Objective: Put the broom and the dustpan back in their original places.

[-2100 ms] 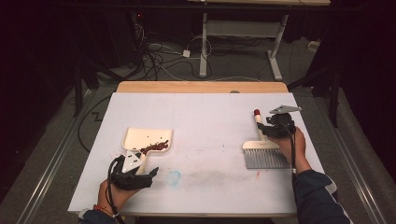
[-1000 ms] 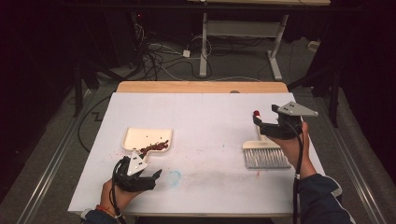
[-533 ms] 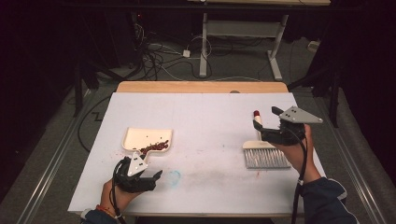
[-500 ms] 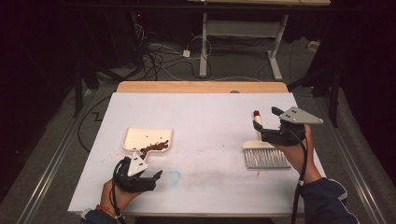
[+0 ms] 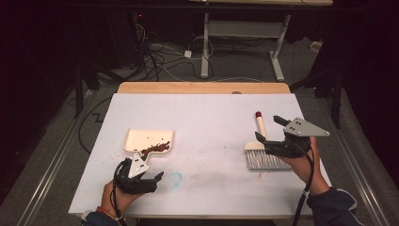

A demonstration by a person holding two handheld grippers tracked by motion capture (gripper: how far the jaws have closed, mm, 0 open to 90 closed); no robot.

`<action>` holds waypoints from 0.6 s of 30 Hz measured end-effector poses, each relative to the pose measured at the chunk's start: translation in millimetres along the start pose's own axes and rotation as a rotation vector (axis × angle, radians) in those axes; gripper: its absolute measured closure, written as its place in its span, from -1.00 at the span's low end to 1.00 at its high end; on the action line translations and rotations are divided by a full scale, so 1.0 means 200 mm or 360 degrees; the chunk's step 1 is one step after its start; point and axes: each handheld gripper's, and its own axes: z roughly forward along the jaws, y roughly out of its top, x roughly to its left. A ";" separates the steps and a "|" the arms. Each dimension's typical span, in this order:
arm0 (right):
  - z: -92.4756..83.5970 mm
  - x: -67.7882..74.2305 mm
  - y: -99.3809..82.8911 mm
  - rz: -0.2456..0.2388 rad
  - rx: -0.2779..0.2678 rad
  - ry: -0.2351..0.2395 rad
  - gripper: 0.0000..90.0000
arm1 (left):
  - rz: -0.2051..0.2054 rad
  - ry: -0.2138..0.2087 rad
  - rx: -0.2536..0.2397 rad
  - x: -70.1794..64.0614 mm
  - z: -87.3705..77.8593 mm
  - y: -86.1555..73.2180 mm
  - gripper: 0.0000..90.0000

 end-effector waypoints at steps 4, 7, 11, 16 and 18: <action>-0.02 0.02 -0.03 -0.0021 0.0009 0.0026 -0.62 | 0.0012 0.0001 -0.0002 0.00 0.00 0.00 -0.57; -0.03 0.02 -0.05 -0.0041 0.0013 0.0032 -0.62 | 0.0017 0.0006 -0.0002 0.00 0.00 0.00 -0.57; -0.06 0.03 -0.09 -0.0049 0.0027 0.0036 -0.63 | 0.0021 0.0013 -0.0008 0.00 -0.01 0.00 -0.57; -0.08 0.03 -0.13 -0.0058 0.0042 0.0033 -0.63 | 0.0032 0.0011 -0.0007 0.00 0.00 0.00 -0.57; -0.09 0.03 -0.15 -0.0060 0.0049 0.0025 -0.64 | 0.0034 0.0013 -0.0008 0.00 0.00 0.00 -0.57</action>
